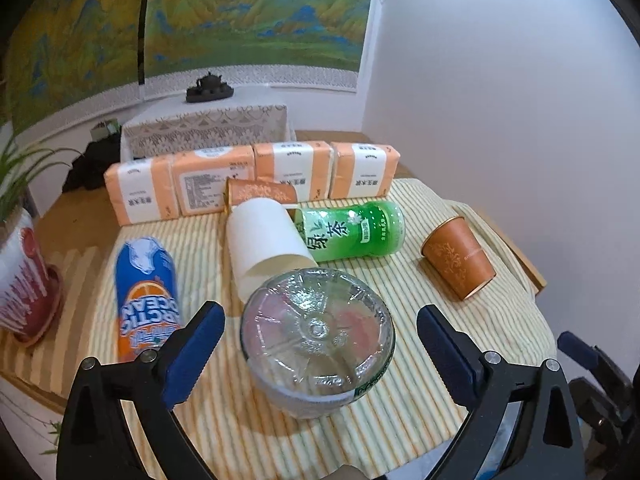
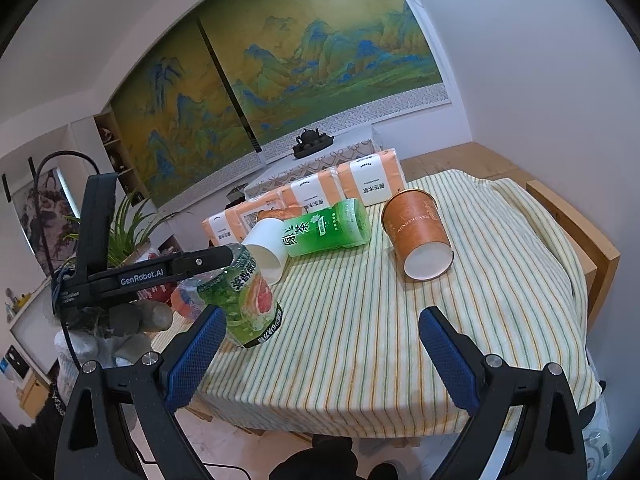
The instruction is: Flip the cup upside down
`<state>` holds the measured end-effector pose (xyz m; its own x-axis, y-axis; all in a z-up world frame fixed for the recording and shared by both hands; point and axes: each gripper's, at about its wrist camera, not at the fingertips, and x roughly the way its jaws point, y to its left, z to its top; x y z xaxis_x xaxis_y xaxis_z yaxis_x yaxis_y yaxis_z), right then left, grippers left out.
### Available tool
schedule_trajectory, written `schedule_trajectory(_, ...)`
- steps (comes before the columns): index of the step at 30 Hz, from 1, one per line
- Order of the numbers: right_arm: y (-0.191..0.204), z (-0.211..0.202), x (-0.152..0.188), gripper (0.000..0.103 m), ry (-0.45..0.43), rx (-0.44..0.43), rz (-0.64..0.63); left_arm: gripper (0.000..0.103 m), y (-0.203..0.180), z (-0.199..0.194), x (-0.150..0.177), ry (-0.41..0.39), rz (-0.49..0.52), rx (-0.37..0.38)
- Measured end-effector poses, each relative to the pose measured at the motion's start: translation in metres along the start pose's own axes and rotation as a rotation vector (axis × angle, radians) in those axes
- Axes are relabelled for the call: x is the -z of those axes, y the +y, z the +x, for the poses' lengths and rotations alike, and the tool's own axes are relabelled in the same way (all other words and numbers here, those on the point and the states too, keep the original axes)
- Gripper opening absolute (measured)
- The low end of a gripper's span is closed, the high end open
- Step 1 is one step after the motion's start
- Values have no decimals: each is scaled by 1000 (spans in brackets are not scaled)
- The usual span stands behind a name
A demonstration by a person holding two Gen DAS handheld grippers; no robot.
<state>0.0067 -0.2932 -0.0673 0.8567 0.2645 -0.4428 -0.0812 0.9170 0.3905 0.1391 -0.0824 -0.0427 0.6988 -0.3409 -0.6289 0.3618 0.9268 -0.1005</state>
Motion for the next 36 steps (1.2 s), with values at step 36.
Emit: schedule_trajectory(36,124,-41,20,96,-158,244,-216,102,33,-181,102,-301,-80,-247)
